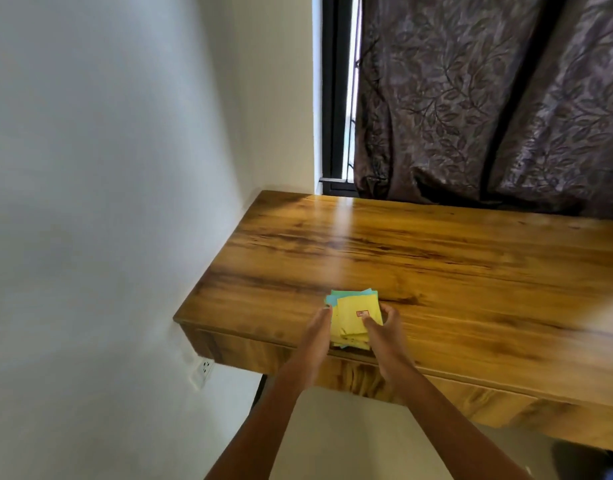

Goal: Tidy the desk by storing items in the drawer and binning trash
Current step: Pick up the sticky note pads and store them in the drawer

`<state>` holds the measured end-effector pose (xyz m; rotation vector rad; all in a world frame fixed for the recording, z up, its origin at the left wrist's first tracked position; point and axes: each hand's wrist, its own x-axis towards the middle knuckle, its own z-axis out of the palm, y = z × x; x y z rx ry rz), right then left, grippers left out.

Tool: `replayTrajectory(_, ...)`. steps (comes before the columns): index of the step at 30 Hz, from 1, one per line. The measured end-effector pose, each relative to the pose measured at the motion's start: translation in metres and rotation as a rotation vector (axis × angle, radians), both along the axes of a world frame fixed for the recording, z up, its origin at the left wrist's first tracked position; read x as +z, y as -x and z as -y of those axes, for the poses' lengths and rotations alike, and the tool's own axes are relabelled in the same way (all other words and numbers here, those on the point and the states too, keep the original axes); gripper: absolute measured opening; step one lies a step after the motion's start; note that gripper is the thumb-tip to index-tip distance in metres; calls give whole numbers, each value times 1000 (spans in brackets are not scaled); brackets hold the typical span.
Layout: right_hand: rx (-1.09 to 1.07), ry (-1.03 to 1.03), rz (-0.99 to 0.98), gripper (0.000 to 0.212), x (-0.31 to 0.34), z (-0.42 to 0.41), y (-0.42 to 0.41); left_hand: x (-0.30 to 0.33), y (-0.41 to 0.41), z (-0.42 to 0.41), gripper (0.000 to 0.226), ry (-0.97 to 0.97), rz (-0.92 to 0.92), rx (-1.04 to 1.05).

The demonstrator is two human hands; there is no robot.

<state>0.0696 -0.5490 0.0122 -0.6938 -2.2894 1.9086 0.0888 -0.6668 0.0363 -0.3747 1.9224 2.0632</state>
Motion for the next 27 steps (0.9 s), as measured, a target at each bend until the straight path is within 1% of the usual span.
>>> replayTrajectory(3, 24, -135, 56, 38, -23, -4, 16, -17, 22, 10, 46, 174, -18, -94)
replayTrajectory(4, 18, -171, 67, 35, -31, -6, 18, -23, 25, 14, 49, 273, -45, -126)
replayTrajectory(6, -16, -235, 29, 28, -40, -7, 16, -40, 30, 24, 51, 455, -169, -143)
replayTrajectory(7, -47, -270, -21, 24, -40, -6, 12, -47, 29, 30, 52, 523, -245, -110)
replayTrajectory(9, -158, -369, -171, 16, -40, -4, -5, -60, 23, 42, 53, 672, -409, 5)
replayTrajectory(10, -189, -413, -256, 16, -38, -2, -19, -65, 14, 48, 49, 739, -507, 85)
replayTrajectory(11, -179, -434, -327, 19, -37, 1, -34, -71, 5, 54, 43, 792, -592, 173)
replayTrajectory(12, -135, -443, -370, 23, -37, 5, -48, -75, -5, 58, 37, 831, -637, 269)
replayTrajectory(13, -75, -433, -364, 27, -41, 9, -60, -82, -17, 61, 32, 849, -635, 359)
replayTrajectory(14, -34, -401, -303, 31, -49, 12, -70, -88, -29, 62, 29, 853, -597, 435)
replayTrajectory(15, -28, -341, -203, 33, -62, 14, -76, -96, -39, 62, 30, 853, -544, 497)
replayTrajectory(16, -66, -256, -74, 33, -76, 13, -79, -104, -46, 61, 34, 857, -488, 537)
replayTrajectory(17, -132, -162, 75, 30, -95, 11, -80, -112, -49, 61, 39, 836, -424, 555)
replayTrajectory(18, -195, -72, 231, 26, -113, 6, -79, -116, -48, 60, 41, 776, -324, 573)
replayTrajectory(20, -265, 93, 460, 25, -139, -2, -75, -128, -33, 58, 43, 528, -43, 651)
replayTrajectory(22, -315, 288, 539, 28, -149, -10, -65, -138, -16, 63, 53, 137, 298, 722)
replayTrajectory(24, -376, 456, 564, 33, -149, -19, -54, -143, -8, 66, 67, -290, 563, 618)
replayTrajectory(25, -391, 516, 571, 29, -148, -24, -49, -144, -7, 65, 73, -433, 620, 561)
replayTrajectory(27, -386, 606, 573, 20, -147, -33, -41, -143, -7, 63, 82, -536, 634, 514)
